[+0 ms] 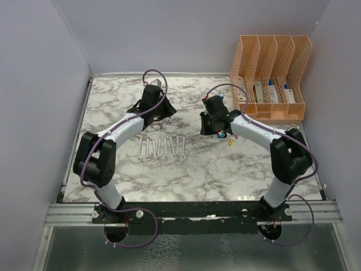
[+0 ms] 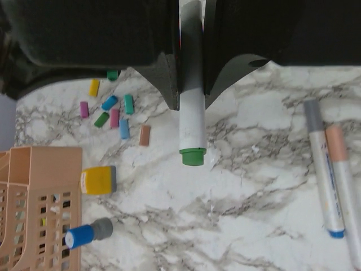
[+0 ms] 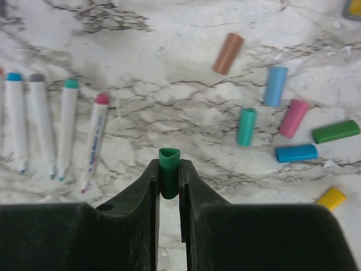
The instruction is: Open the pen caps
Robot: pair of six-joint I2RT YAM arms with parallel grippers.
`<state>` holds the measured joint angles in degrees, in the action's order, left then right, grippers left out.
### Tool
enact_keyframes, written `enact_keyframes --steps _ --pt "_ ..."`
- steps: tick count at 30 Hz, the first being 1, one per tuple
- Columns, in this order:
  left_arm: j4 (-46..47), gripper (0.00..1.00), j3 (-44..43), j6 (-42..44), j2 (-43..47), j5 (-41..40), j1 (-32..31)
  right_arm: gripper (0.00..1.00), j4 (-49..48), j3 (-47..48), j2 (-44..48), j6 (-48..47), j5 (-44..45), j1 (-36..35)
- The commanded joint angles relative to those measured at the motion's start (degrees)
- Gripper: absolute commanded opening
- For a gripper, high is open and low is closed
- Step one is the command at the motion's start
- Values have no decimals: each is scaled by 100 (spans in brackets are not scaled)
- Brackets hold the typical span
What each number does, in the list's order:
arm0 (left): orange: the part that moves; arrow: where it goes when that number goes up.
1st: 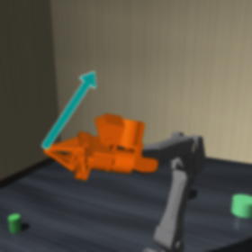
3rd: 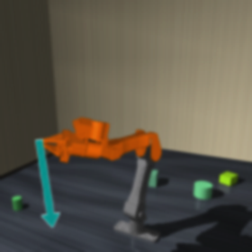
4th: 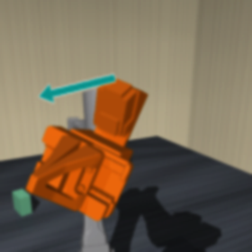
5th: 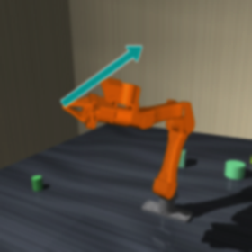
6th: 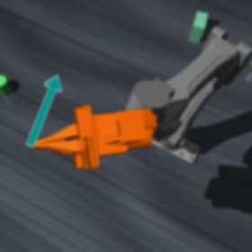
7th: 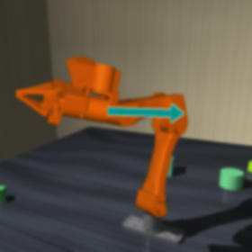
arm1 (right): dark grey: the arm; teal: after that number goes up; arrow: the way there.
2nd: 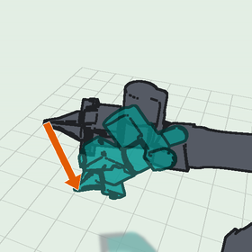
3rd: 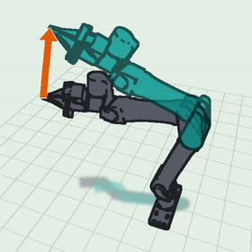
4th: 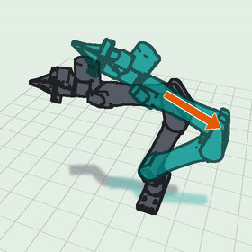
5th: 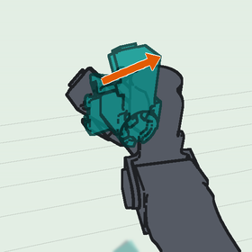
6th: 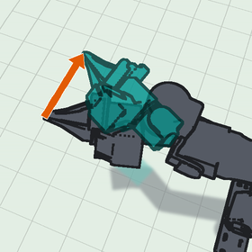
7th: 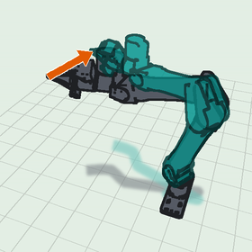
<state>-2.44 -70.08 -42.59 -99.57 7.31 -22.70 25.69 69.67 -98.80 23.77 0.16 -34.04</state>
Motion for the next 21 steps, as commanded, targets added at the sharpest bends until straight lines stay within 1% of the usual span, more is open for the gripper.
enact_keyframes --steps 1,6,9,12,13,15,17,18,21 --pt "-321 0 571 276 981 110 -15 1 360 300 -401 -397 871 80" --pt "-811 0 873 500 1323 143 -71 1 200 332 -702 -378 855 132" --pt "-947 0 1082 571 1426 131 -102 1 113 348 -861 -367 792 175" --pt "-1040 0 1277 617 1494 86 -112 4 53 388 -1011 -375 724 194" --pt "-1066 0 1329 637 1524 54 -112 7 57 412 -1045 -378 699 200" --pt "-1108 0 1396 659 1575 -20 -112 15 46 466 -1086 -379 652 209" --pt "-1134 0 1405 672 1588 -30 -116 25 62 528 -1108 -391 603 214" --pt "-1158 0 1391 662 1582 -16 -125 32 69 552 -1102 -391 599 220" --pt "-1157 0 1325 604 1546 -42 -234 47 79 635 -1034 -404 589 239"
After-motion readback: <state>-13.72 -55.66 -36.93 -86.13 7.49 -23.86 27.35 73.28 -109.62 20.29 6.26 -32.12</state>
